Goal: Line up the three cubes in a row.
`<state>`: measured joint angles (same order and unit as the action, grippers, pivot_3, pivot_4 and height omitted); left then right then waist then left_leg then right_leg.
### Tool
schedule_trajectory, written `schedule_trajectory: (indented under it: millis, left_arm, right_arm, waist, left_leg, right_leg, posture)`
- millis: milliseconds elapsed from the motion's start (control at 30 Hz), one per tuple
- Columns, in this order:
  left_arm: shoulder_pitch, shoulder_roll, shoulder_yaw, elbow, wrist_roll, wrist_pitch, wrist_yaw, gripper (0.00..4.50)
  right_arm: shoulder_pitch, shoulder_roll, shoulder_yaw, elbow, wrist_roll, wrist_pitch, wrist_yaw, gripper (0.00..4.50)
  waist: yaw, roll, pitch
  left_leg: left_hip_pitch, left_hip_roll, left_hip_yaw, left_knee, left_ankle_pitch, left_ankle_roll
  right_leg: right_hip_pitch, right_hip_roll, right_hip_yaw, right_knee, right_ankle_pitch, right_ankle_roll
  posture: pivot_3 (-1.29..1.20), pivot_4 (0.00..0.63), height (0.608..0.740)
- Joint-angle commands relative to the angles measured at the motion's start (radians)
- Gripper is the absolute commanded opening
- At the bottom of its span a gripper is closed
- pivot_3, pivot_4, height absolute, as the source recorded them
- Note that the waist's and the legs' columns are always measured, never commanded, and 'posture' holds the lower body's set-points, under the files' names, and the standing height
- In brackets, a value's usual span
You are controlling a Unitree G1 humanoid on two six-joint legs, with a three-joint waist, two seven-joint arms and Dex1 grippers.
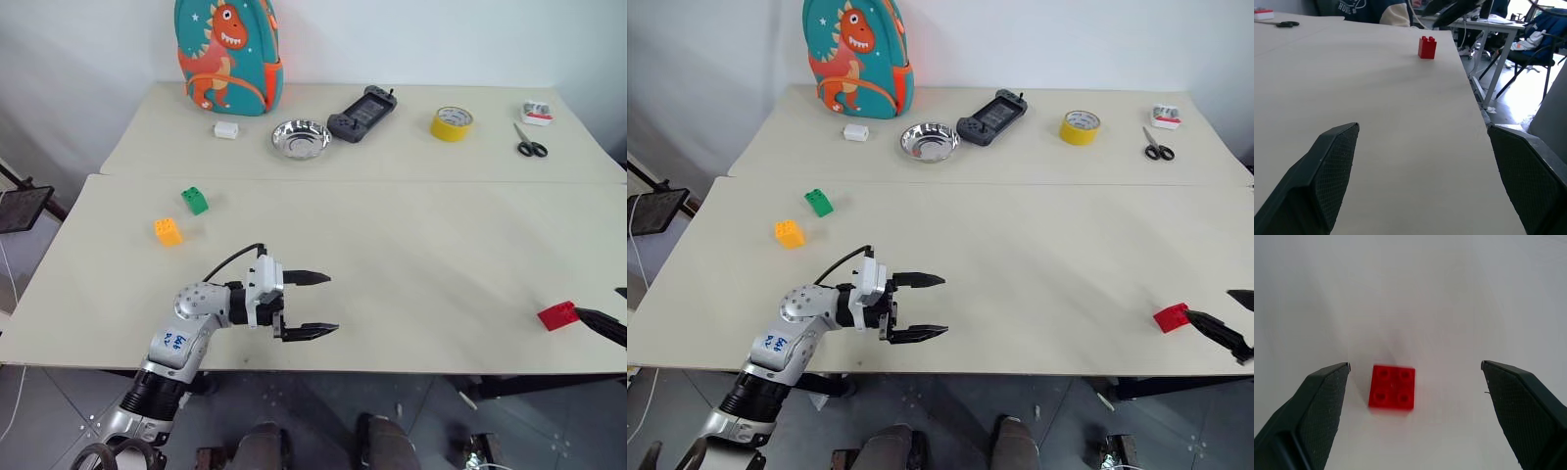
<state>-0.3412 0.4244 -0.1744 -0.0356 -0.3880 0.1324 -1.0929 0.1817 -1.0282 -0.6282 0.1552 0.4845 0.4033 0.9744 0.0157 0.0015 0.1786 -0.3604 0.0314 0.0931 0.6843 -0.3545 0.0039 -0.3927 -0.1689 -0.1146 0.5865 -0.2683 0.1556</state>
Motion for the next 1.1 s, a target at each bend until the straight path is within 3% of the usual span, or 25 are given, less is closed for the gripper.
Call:
schedule_trajectory:
  millis: [33,267,367,567,633,733,867,1000,1100]
  left_arm:
    - [0.013,0.007,0.015,-0.046,-0.018,-0.026,-0.020,4.48]
    - [0.024,0.036,0.026,-0.047,-0.024,-0.027,-0.053,4.48]
    - [0.016,0.035,0.032,-0.038,-0.017,-0.034,-0.050,4.50]
    - [0.025,0.047,0.046,-0.033,-0.009,-0.042,-0.044,4.50]
    - [0.036,0.059,0.057,-0.038,-0.010,-0.041,-0.037,4.50]
    - [0.059,0.077,0.078,-0.046,-0.010,-0.039,-0.022,4.50]
    - [0.133,0.117,0.146,-0.030,0.001,-0.060,0.009,4.50]
    - [0.215,0.146,0.208,-0.053,-0.012,-0.062,0.037,4.50]
    - [0.265,0.162,0.240,-0.085,-0.019,-0.056,0.055,4.50]
  right_arm:
    - [-0.048,-0.021,0.079,0.068,-0.070,-0.029,0.004,4.50]
    - [-0.174,-0.016,0.199,0.201,-0.154,-0.077,0.010,4.50]
    - [-0.191,-0.013,0.216,0.204,-0.159,-0.100,0.036,3.90]
    - [-0.200,-0.039,0.255,0.159,-0.152,-0.111,0.143,1.92]
    - [-0.238,-0.044,0.283,0.113,-0.129,-0.100,0.198,1.52]
    - [-0.347,-0.033,0.355,0.006,-0.084,-0.062,0.272,1.53]
    - [-0.659,0.069,0.648,-0.160,-0.119,0.028,0.363,1.53]
    - [-0.836,0.214,0.847,-0.099,-0.213,0.027,0.373,1.53]
    - [-0.914,0.297,0.934,0.004,-0.302,-0.056,0.359,1.53]
  waist:
    - [0.008,0.000,0.000]
    - [0.007,0.000,0.000]
    - [0.007,0.000,0.000]
    - [0.007,0.000,0.000]
    - [0.004,0.001,0.000]
    - [-0.013,0.001,0.000]
    - [-0.045,0.001,0.000]
    - [-0.032,0.001,0.000]
    - [-0.016,0.001,0.000]
  left_leg:
    - [0.000,0.000,0.000,0.000,0.000,0.000]
    - [-0.001,0.000,0.001,0.001,0.000,0.000]
    - [-0.001,0.000,0.001,0.001,0.000,0.000]
    - [-0.001,0.000,0.001,0.001,0.000,0.000]
    - [-0.001,0.000,0.001,0.001,0.000,0.000]
    - [0.000,0.000,0.001,0.001,0.000,0.000]
    - [0.001,0.002,0.001,0.001,0.000,-0.001]
    - [-0.001,0.004,-0.003,0.000,-0.001,-0.004]
    - [-0.011,0.003,-0.003,0.004,-0.003,-0.003]
  right_leg:
    - [0.000,0.000,0.000,0.000,0.000,0.000]
    - [0.000,0.000,0.000,0.000,0.000,0.000]
    - [0.000,0.000,0.000,0.000,0.000,0.000]
    - [0.000,0.000,0.000,-0.001,0.000,0.000]
    - [0.000,0.000,0.000,0.000,0.000,0.000]
    - [-0.001,0.000,0.000,0.000,0.000,0.000]
    - [-0.002,0.001,0.001,0.002,0.000,0.000]
    - [-0.003,0.002,-0.004,0.004,0.000,0.000]
    - [-0.010,0.002,-0.005,0.004,0.001,0.001]
  posture:
    - [0.00,0.150,0.740]
    - [0.00,0.150,0.740]
    - [0.00,0.150,0.740]
    - [0.00,0.150,0.740]
    - [0.00,0.150,0.740]
    - [0.00,0.150,0.740]
    - [0.00,0.150,0.740]
    - [0.00,0.150,0.740]
    - [0.00,0.150,0.740]
